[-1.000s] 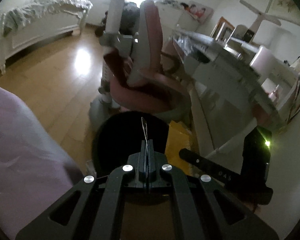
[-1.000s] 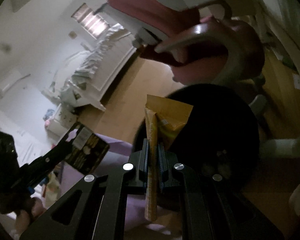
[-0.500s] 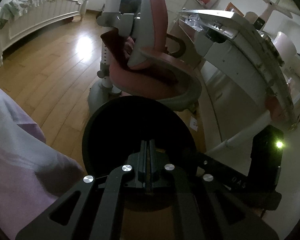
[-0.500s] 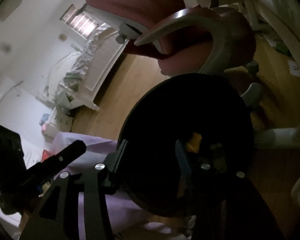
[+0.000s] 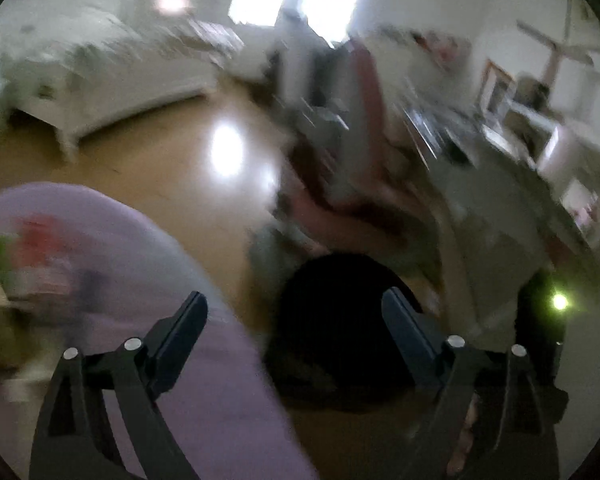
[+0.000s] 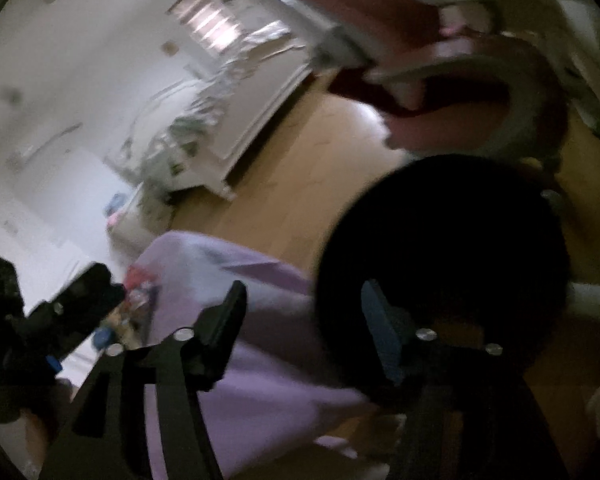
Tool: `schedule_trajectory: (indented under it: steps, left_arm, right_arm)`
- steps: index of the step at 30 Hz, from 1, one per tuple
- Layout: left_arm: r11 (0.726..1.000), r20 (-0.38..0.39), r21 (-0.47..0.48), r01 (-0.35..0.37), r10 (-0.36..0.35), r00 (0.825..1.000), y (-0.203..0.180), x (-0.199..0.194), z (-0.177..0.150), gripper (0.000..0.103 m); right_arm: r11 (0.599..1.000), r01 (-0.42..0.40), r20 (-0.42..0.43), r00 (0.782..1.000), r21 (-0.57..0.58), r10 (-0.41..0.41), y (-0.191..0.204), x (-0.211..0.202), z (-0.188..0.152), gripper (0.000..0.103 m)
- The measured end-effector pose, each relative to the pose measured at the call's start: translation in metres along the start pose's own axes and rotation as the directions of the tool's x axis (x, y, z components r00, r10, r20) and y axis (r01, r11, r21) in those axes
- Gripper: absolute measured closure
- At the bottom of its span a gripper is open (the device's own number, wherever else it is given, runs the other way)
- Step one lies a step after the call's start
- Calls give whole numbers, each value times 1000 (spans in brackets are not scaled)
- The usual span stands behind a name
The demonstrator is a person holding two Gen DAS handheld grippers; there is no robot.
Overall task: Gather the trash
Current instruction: 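Move both tools back over the table, then grasp a small green scrap with left tool while right tool grasps red juice carton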
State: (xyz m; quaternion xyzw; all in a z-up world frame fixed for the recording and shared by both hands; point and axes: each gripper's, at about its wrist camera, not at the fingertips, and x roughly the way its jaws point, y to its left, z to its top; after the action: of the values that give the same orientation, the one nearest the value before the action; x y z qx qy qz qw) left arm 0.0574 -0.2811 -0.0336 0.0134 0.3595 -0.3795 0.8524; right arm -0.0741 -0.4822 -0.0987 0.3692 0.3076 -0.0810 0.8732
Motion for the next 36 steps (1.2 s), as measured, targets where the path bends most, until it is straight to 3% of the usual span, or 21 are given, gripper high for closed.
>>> schedule_trajectory:
  steps: [5,11,14,18,24,30,32,34,36]
  left_arm:
    - [992,85,-68,-109,114,990,71,-65,0,15]
    - [947,112,-229,-223,254,961,203,-127,-4,15]
    - [947,88,-244,-210,237,967,245,-130,-3,15]
    - [956,46,-243,-165,181,982,286,-114,2,15]
    - [953,23,-289,-90,101,995,323,-91,10,18]
    - [955,-5,-294,-39,39,999,332,-83,6,38]
    - [957,-20,-288,-30,25,999,332,-83,4,47]
    - [958,-24,-286,-22,16,1000,329,-82,3,63]
    - [959,-21,-284,-6,0,1000,326,-84,2,73]
  right_arm:
    - [985,-83,-82,994,-150,72,73,18,-9,32]
    - [930,-187,-175,975,-316,136,172,51,-20,32]
    - [900,-218,-216,966,-377,143,219,76,-21,32]
    - [879,-201,-243,965,-433,101,270,117,-15,32]
    - [871,-134,-292,956,-473,-12,303,177,-20,32]
    - [871,-65,-289,953,-486,-91,301,201,-24,34]
    - [870,-60,-304,947,-489,-105,301,210,-27,40]
    - [868,-62,-320,941,-493,-114,300,217,-30,55]
    - [866,-62,-317,941,-497,-114,300,218,-32,62]
